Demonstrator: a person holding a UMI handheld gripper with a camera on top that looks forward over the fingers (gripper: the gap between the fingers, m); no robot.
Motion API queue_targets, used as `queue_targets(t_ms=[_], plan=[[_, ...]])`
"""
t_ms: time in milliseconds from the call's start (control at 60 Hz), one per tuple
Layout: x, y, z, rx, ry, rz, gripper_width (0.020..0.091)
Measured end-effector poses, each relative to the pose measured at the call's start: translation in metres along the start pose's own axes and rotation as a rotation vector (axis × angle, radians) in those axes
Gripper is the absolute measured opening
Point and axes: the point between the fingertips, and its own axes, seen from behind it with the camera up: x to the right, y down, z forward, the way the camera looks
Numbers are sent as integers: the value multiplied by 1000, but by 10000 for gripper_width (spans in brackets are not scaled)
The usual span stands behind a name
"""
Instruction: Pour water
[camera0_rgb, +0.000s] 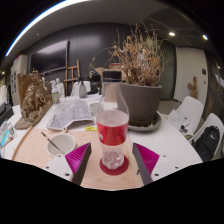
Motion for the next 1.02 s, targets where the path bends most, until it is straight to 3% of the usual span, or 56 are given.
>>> queue_targets(t_ms=[83,333,533,750,1017], plan=[[-5,0,-34,-17,44,-19,863],[-56,10,-183,-124,145,-82,855],[-127,11,-275,-111,110,-109,855],[-170,31,-319,-133,74,-136,848],[-177,35,-337,-127,85,-102,848]])
